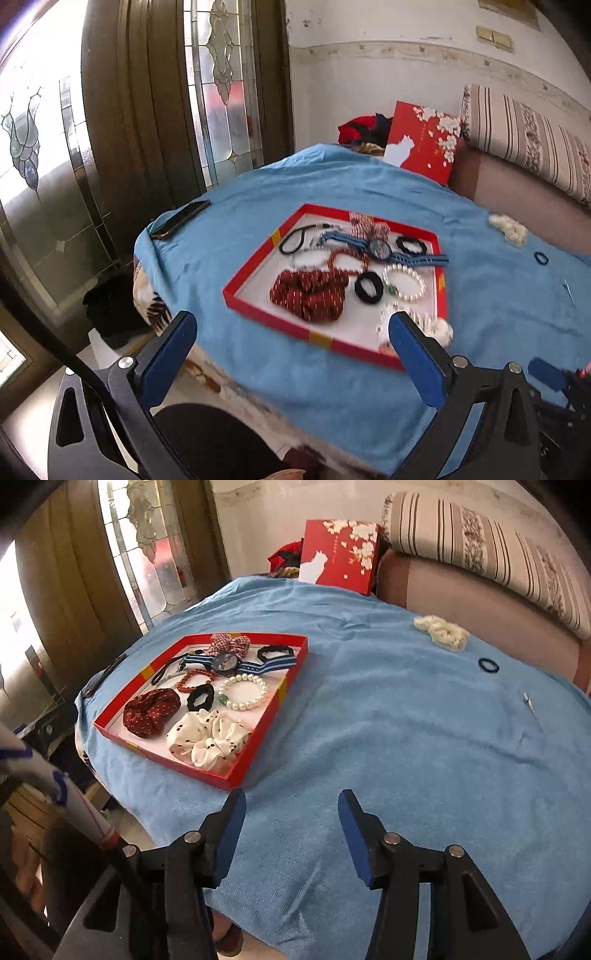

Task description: Organize jewelry

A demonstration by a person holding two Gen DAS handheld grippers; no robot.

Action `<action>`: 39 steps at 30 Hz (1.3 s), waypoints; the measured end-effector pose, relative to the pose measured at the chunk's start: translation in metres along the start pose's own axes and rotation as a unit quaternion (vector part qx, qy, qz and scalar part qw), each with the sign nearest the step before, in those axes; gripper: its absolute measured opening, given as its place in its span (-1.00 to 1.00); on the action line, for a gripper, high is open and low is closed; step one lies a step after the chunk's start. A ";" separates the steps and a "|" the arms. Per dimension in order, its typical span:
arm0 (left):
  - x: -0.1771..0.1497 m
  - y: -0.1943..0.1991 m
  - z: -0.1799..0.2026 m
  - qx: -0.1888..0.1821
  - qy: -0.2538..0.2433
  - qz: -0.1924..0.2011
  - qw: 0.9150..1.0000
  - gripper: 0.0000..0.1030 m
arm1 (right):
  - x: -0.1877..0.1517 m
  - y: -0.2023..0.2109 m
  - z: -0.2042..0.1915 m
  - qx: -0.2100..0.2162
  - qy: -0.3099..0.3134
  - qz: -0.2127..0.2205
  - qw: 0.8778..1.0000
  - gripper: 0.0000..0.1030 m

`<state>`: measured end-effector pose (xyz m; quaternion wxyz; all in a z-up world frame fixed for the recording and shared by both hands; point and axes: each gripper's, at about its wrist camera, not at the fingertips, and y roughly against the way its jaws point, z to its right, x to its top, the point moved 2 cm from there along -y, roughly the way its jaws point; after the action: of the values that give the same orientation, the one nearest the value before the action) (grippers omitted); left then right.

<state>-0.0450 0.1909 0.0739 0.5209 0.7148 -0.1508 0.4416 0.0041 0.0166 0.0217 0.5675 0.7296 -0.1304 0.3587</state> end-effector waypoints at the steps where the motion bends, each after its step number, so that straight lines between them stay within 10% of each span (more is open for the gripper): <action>1: -0.001 0.002 0.002 -0.001 -0.003 -0.001 1.000 1.00 | -0.001 0.001 -0.001 -0.001 0.001 0.002 1.000 0.12; 39: -0.043 -0.029 0.005 -0.038 -0.043 -0.120 0.991 1.00 | 0.002 -0.023 -0.033 -0.076 0.046 -0.023 0.996 0.27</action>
<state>-0.0475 0.1884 0.0220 0.5900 0.7256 -0.1032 0.3388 0.0064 0.0548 0.0097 0.6352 0.6695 -0.1143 0.3678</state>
